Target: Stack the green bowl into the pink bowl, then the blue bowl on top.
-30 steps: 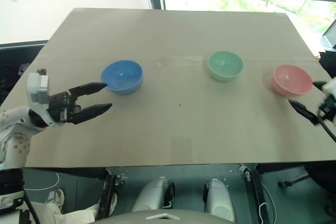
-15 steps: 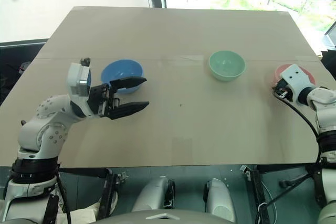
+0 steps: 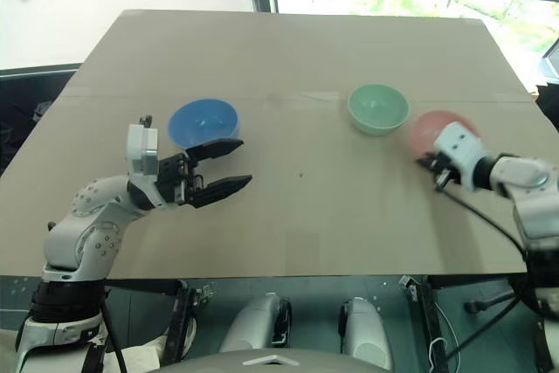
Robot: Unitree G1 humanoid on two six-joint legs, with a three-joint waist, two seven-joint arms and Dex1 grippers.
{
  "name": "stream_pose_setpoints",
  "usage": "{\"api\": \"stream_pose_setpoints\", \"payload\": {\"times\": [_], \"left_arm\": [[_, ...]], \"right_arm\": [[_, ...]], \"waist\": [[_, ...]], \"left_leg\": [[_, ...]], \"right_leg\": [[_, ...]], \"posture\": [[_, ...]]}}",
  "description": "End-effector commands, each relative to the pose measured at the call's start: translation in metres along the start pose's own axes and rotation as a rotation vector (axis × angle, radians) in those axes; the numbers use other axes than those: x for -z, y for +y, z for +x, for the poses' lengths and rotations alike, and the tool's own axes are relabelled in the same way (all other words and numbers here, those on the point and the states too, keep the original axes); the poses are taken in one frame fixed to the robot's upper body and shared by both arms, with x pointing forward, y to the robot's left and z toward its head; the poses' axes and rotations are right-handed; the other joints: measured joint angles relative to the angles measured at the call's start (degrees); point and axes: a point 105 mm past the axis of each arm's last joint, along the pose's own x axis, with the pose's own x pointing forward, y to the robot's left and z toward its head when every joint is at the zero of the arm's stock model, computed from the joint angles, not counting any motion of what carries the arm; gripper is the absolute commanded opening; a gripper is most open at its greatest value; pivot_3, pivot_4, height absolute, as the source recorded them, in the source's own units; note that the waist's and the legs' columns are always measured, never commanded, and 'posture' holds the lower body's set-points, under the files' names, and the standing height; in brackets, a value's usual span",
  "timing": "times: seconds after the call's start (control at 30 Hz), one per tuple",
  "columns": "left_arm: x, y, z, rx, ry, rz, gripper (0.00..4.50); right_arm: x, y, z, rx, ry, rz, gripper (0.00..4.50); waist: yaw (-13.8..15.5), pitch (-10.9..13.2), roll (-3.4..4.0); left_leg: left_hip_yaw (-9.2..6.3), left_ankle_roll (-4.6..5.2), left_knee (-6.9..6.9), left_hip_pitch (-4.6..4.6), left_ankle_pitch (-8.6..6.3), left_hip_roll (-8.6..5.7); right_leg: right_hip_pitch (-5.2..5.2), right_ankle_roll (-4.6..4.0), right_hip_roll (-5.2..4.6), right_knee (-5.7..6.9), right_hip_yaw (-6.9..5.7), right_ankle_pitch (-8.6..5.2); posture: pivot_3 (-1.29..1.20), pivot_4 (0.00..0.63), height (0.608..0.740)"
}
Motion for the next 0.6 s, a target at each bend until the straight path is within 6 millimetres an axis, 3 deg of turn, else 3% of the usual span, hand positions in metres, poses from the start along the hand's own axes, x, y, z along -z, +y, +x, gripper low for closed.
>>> {"api": "stream_pose_setpoints", "payload": {"times": [0.03, 0.13, 0.27, 0.43, 0.53, 0.6], "left_arm": [[-0.006, -0.001, -0.001, 0.008, -0.01, 0.054, 4.02], [-0.007, -0.001, 0.001, 0.022, -0.012, 0.058, 4.02], [-0.01, 0.002, 0.001, 0.024, -0.013, 0.059, 4.02], [-0.009, 0.002, -0.001, 0.017, -0.011, 0.058, 4.02], [-0.008, -0.002, 0.0, 0.007, -0.02, 0.051, 4.02], [-0.008, -0.004, 0.001, 0.005, -0.023, 0.051, 4.02]], "right_arm": [[-0.039, 0.036, 0.024, -0.065, -0.121, -0.051, 0.08], [-0.032, 0.033, 0.045, -0.036, -0.085, -0.058, 0.08], [-0.034, 0.028, 0.055, -0.031, -0.071, -0.061, 1.53], [-0.057, 0.014, 0.041, 0.041, -0.146, -0.095, 3.43], [-0.094, -0.009, 0.013, 0.088, -0.299, -0.123, 3.43], [-0.101, -0.032, 0.002, 0.173, -0.311, -0.156, 3.43]], "waist": [[-0.2, -0.1, -0.13], [0.0, -0.1, -0.16], [0.3, -0.1, -0.2], [0.0, -0.1, -0.18], [-0.1, 0.0, -0.13], [-0.1, 0.0, -0.15]], "left_leg": [[0.01, 0.0, 0.09, 0.08, -0.01, 0.0], [-0.01, 0.01, 0.24, 0.18, -0.01, -0.01], [-0.08, 0.04, 0.39, 0.14, -0.01, -0.08], [-0.06, 0.03, 0.16, 0.02, -0.01, -0.05], [-0.04, 0.03, 0.13, 0.0, -0.01, -0.04], [0.0, 0.03, 0.15, 0.03, -0.01, -0.04]], "right_leg": [[0.07, 0.01, 0.0, -0.04, 0.03, 0.0], [0.14, 0.0, 0.01, 0.09, 0.07, 0.0], [0.12, -0.03, -0.01, 0.13, 0.05, 0.0], [0.03, -0.02, 0.05, 0.14, 0.02, 0.0], [0.03, -0.02, 0.05, 0.13, 0.01, 0.0], [0.03, -0.01, 0.04, 0.03, 0.04, 0.01]], "posture": [[0.0, 0.15, 0.74], [0.0, 0.15, 0.74], [0.0, 0.15, 0.74], [0.0, 0.15, 0.74], [0.0, 0.15, 0.74], [0.0, 0.15, 0.74]]}}
